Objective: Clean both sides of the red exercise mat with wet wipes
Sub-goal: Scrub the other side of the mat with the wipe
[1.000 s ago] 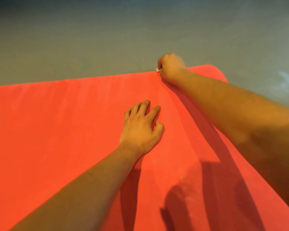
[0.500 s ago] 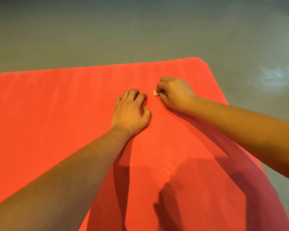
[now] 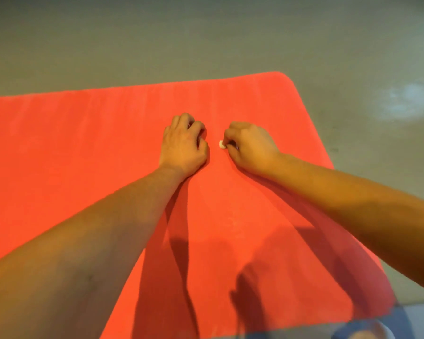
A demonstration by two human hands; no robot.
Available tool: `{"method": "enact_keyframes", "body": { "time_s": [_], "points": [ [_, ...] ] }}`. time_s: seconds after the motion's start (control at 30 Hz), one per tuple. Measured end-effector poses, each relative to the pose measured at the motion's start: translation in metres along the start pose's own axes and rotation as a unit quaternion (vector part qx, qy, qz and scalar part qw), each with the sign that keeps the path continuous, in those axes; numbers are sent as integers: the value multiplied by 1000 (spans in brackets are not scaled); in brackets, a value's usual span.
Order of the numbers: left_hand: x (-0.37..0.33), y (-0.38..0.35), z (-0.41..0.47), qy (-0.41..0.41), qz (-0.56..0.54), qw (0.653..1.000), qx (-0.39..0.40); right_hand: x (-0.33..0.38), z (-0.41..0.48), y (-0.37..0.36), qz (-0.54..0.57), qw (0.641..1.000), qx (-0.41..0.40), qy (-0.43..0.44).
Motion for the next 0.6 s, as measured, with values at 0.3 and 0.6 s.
{"method": "enact_keyframes", "body": {
  "time_s": [0.3, 0.6],
  "points": [
    [-6, -1, -10, 6, 35, 998, 45, 17, -34, 0, -36, 998, 51, 3],
    [-22, 9, -49, 23, 22, 992, 122, 45, -71, -3, -25, 998, 56, -19]
  ]
}}
Point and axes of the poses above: each hand's wrist, its own z-axis towards the middle knuckle, its own y-axis out of the back of the hand, x = y × z, the point moved 4 cm from there along z, towards the middle knuckle, and after that the axes turned 13 degrees about x, right-handed, at the moved point
